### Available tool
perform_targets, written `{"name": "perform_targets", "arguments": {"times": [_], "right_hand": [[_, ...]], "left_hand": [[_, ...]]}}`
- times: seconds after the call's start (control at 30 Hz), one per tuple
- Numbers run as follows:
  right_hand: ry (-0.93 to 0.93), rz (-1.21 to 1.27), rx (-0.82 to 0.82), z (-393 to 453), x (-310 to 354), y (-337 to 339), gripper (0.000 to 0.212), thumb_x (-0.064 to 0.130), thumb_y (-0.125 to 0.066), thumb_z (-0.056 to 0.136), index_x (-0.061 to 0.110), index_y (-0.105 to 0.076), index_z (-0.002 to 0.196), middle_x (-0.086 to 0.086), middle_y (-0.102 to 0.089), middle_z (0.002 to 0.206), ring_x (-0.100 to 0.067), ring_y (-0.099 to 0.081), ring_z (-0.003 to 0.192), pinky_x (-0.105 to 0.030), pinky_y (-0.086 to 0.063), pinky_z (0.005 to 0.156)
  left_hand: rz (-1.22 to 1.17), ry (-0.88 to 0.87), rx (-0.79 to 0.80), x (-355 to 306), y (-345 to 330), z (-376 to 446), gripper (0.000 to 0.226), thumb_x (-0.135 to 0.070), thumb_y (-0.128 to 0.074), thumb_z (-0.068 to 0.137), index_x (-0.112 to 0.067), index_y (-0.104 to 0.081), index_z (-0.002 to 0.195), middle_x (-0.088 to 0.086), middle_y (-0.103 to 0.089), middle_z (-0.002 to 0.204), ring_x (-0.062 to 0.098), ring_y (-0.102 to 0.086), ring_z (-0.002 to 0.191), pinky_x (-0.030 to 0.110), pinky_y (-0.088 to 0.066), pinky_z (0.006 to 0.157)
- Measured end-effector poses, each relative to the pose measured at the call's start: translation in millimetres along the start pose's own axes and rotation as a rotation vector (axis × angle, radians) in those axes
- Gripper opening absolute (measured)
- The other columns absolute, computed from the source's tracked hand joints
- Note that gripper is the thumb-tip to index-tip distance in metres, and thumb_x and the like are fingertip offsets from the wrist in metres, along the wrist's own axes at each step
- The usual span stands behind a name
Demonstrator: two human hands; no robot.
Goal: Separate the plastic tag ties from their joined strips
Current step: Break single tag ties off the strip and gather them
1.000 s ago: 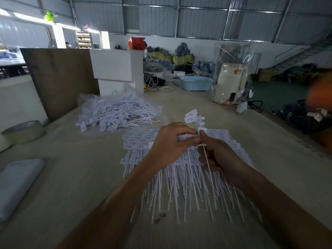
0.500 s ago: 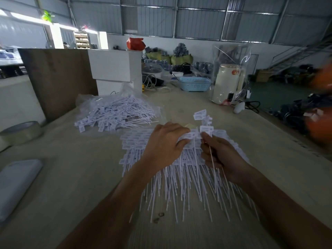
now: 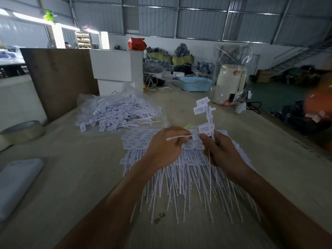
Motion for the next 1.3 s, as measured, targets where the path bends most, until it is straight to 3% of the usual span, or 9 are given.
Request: {"name": "perform_targets", "arguments": {"times": [0.13,0.33,0.43,0.5,0.7,0.9,1.07,1.2,1.3], "right_hand": [[0.059,-0.160,-0.082,1.3,4.9,3.2,0.044,0.026,-0.054,0.102,0.042,-0.044,0.063,0.010,-0.037,0.050,-0.004,-0.035,0.044,-0.023,-0.031,0.049],[-0.190,0.265,0.033,-1.1,-11.3,5.1,0.035,0.048,-0.063,0.090,0.026,-0.057,0.063,0.004,-0.030,0.054,-0.011,-0.024,0.045,-0.021,-0.024,0.041],[-0.235,0.317,0.049,-1.5,-14.3,5.2,0.039,0.050,-0.064,0.088,0.019,-0.055,0.068,-0.003,-0.022,0.060,-0.015,-0.019,0.049,-0.021,-0.022,0.041],[-0.269,0.357,0.056,-2.6,-15.3,3.1,0.040,0.052,-0.065,0.086,0.019,-0.052,0.067,-0.004,-0.021,0.062,-0.014,-0.020,0.049,-0.021,-0.023,0.040],[-0.401,0.512,0.154,-4.7,-12.9,-1.1,0.043,0.046,-0.053,0.096,0.024,-0.036,0.064,0.003,-0.026,0.060,-0.011,-0.019,0.046,-0.021,-0.022,0.037],[-0.361,0.579,0.084,0.9,-10.7,9.1,0.045,0.042,-0.046,0.101,0.021,-0.024,0.069,-0.001,-0.021,0.062,-0.014,-0.019,0.050,-0.025,-0.024,0.042],[-0.329,0.487,0.061,-0.4,-18.2,4.3,0.038,0.041,-0.047,0.103,0.015,-0.047,0.075,-0.009,-0.053,0.066,-0.018,-0.045,0.048,-0.028,-0.040,0.046],[-0.311,0.416,0.098,-2.9,-21.8,-2.4,0.034,0.042,-0.051,0.102,0.014,-0.063,0.085,-0.005,-0.042,0.060,-0.014,-0.033,0.045,-0.023,-0.033,0.043],[-0.336,0.428,0.052,-3.1,-26.4,-3.0,0.034,0.039,-0.050,0.103,0.020,-0.065,0.079,0.002,-0.026,0.062,-0.010,-0.022,0.048,-0.021,-0.025,0.041]], "left_hand": [[-0.165,0.095,0.022,5.6,-3.7,1.3,0.030,-0.021,-0.056,0.100,-0.024,-0.065,0.071,-0.009,-0.069,0.076,0.010,-0.066,0.075,0.035,-0.053,0.073],[-0.254,0.056,-0.062,-3.1,5.5,3.6,0.008,-0.019,-0.067,0.093,-0.018,-0.074,0.097,-0.016,-0.069,0.088,-0.001,-0.063,0.081,0.009,-0.044,0.070],[-0.189,-0.009,-0.142,-7.0,15.3,3.3,0.011,-0.021,-0.073,0.087,-0.017,-0.072,0.098,-0.010,-0.067,0.090,0.000,-0.059,0.081,0.014,-0.043,0.073],[-0.041,-0.073,-0.171,-11.3,18.7,2.8,0.016,-0.021,-0.074,0.086,-0.016,-0.072,0.100,-0.004,-0.066,0.094,0.013,-0.056,0.088,0.027,-0.043,0.077],[0.298,-0.235,-0.195,-13.6,21.7,-0.9,0.024,-0.015,-0.077,0.082,-0.011,-0.074,0.105,0.004,-0.063,0.094,0.029,-0.054,0.089,0.040,-0.044,0.075],[0.015,-0.073,-0.217,4.5,31.5,2.4,0.021,-0.016,-0.073,0.088,-0.012,-0.075,0.108,0.005,-0.068,0.097,0.024,-0.059,0.090,0.036,-0.047,0.081],[-0.126,-0.022,-0.127,-5.2,17.6,5.0,0.024,-0.019,-0.068,0.093,-0.012,-0.073,0.115,0.002,-0.067,0.103,0.018,-0.060,0.099,0.027,-0.045,0.087],[-0.127,-0.047,-0.077,-12.8,9.4,2.1,0.024,-0.013,-0.069,0.091,-0.012,-0.073,0.115,0.001,-0.066,0.107,0.014,-0.058,0.102,0.011,-0.038,0.088],[-0.158,-0.054,-0.082,-13.9,10.5,2.0,0.026,-0.014,-0.072,0.088,-0.013,-0.073,0.114,-0.001,-0.068,0.105,0.011,-0.060,0.098,0.015,-0.042,0.086]]}}
Point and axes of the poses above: each hand's wrist, its own z-axis towards the middle knuckle, its own y-axis out of the back of the hand, x = y × z, the point moved 7 cm from there along z, towards the middle knuckle
